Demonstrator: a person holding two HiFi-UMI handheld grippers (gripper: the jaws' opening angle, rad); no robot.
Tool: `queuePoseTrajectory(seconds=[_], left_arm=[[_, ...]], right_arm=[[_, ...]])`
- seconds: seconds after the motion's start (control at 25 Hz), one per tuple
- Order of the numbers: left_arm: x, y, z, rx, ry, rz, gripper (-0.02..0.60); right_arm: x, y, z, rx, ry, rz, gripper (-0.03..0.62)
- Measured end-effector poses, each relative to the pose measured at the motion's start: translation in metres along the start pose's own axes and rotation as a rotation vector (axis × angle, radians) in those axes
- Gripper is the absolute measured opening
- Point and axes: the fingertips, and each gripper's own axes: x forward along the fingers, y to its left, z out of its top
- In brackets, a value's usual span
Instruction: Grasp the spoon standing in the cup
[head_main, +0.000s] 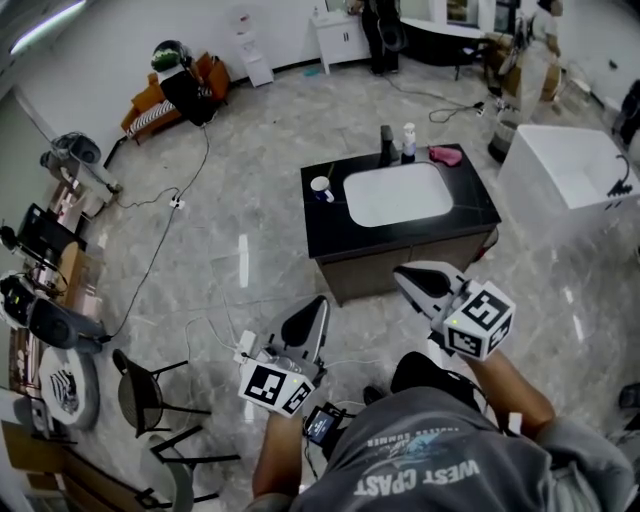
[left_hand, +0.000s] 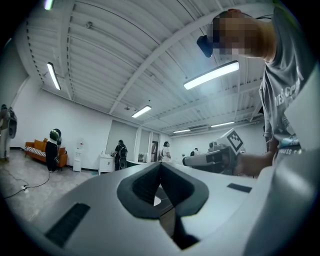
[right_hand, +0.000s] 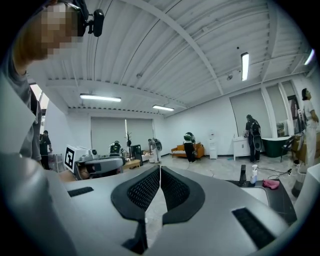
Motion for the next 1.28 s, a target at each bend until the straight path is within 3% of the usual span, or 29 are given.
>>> queuePoseTrajectory(seconds=[0.52, 0.92, 1.28], left_arm=[[0.026, 0.078, -0.004, 0.026, 0.044, 0.047, 0.002], [0.11, 0.149, -0.021, 0.018, 0.08, 0.047, 0.002], [0.169, 0.23, -0.041, -0.024, 0.107, 0.103, 0.002]], right_arm=[[0.091, -0.046, 0.009, 0.01, -0.016, 0.048, 0.032], [0.16, -0.136, 0.007, 0.029, 0.013, 0.05, 0.032], [0.245, -0.218, -0.015, 0.048, 0.081, 0.058, 0.032]])
